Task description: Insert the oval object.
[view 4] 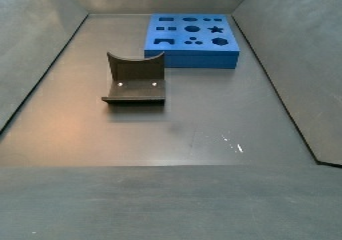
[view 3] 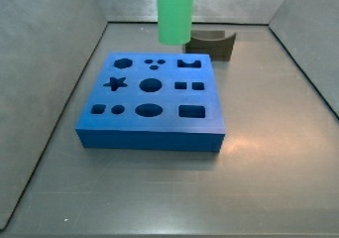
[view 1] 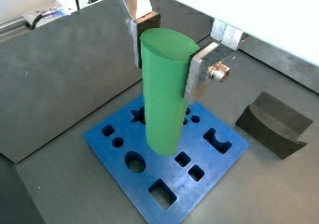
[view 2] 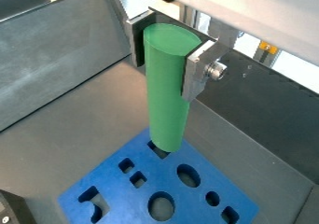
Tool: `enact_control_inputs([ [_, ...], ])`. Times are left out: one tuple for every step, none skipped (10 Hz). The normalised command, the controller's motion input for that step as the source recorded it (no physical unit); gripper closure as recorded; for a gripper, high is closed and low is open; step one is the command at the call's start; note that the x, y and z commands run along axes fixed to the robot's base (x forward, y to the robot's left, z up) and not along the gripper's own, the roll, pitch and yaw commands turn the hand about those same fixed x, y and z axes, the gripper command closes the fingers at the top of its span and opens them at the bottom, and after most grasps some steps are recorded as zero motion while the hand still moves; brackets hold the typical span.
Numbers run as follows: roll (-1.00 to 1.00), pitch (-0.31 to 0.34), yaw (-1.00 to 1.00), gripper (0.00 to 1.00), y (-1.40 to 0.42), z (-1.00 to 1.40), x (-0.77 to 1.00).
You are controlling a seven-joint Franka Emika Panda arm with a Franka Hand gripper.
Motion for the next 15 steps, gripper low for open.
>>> enact_control_inputs([
  [0.00,-0.011,0.00,1.00,0.00,-0.23,-0.05],
  [0.00,-0.049,-0.11,1.00,-0.15,-0.69,-0.21],
  [0.10,-0.011,-0.23,1.00,-0.29,-0.74,-0.31],
  [0.07,-0.076,-0.26,1.00,-0.30,-0.79,-0.37],
  [0.00,-0.126,-0.24,1.00,-0.21,-0.77,-0.29],
  [0.01,-0.066,-0.25,1.00,-0.12,-0.61,-0.11],
  [0.04,0.000,-0.30,1.00,-0.10,-0.47,0.00],
  [0.06,0.043,-0.32,1.00,-0.09,-0.45,0.06],
  [0.08,0.053,-0.30,1.00,-0.08,-0.43,0.09],
  [0.11,0.101,-0.26,1.00,-0.01,-0.25,0.12],
  [0.10,0.099,-0.20,1.00,0.00,-0.24,0.05],
  [0.05,0.043,-0.14,1.00,0.00,-0.35,0.00],
  [0.03,0.026,-0.10,1.00,0.00,-0.35,0.00],
  [0.00,0.004,-0.09,1.00,0.00,-0.31,0.00],
  [0.00,0.000,-0.09,1.00,0.00,-0.29,0.00],
])
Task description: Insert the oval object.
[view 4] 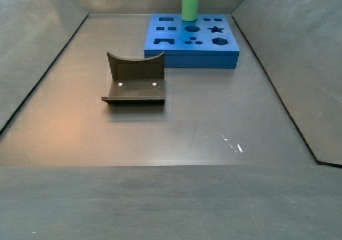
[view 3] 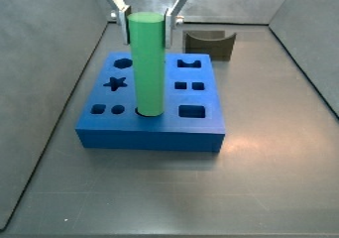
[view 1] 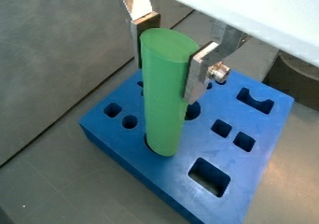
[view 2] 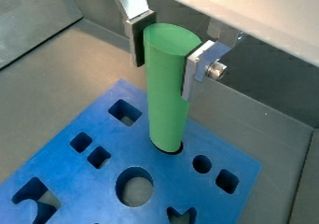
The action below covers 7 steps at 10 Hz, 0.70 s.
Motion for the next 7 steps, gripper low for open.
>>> enact_control_inputs([
  [0.00,0.003,-0.12,1.00,0.00,-0.35,0.00],
  [0.00,0.024,-0.17,1.00,0.01,-0.34,0.00],
  [0.00,0.003,-0.17,1.00,0.02,-0.28,-0.07],
  [0.00,0.000,-0.14,1.00,0.01,-0.26,-0.08],
  [-0.02,0.000,-0.12,1.00,0.00,-0.28,-0.06],
  [-0.04,0.000,-0.07,1.00,0.00,-0.33,-0.03],
  [-0.08,-0.026,-0.09,1.00,0.00,-0.41,0.02],
])
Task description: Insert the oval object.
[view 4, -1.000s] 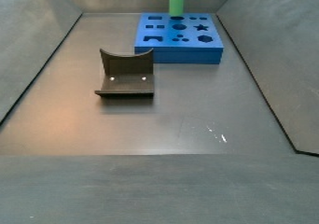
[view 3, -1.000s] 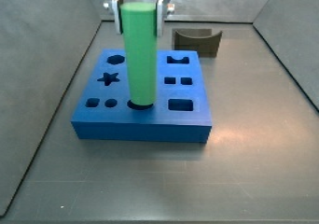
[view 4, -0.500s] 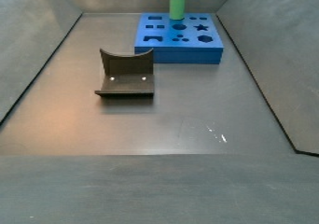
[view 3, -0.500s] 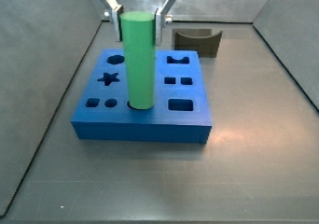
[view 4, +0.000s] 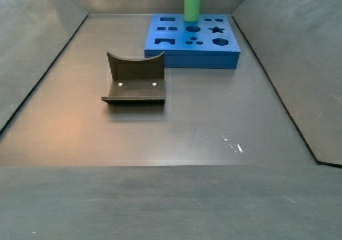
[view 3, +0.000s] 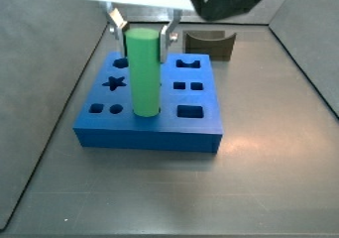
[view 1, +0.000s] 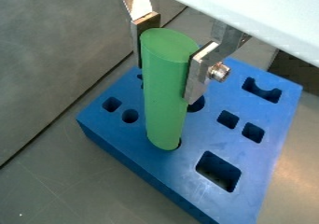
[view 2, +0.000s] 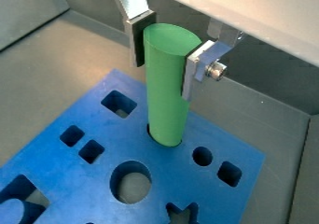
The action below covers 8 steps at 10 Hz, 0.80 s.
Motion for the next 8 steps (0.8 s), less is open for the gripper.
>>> enact_control_inputs([
  [-0.09,-0.069,-0.11,1.00,0.00,-0.46,0.07],
  [-0.09,0.000,-0.13,1.00,0.00,-0.36,0.13],
  [-0.06,0.000,-0.12,1.00,0.00,-0.31,0.12],
  [-0.04,0.000,-0.09,1.00,0.00,-0.29,0.09],
  [-0.03,0.000,-0.07,1.00,0.00,-0.29,0.06],
  [-0.04,0.000,-0.05,1.00,0.00,-0.31,0.01],
  [0.00,-0.024,-0.04,1.00,0.00,-0.16,-0.01],
  [0.00,0.000,0.00,1.00,0.00,0.00,0.00],
])
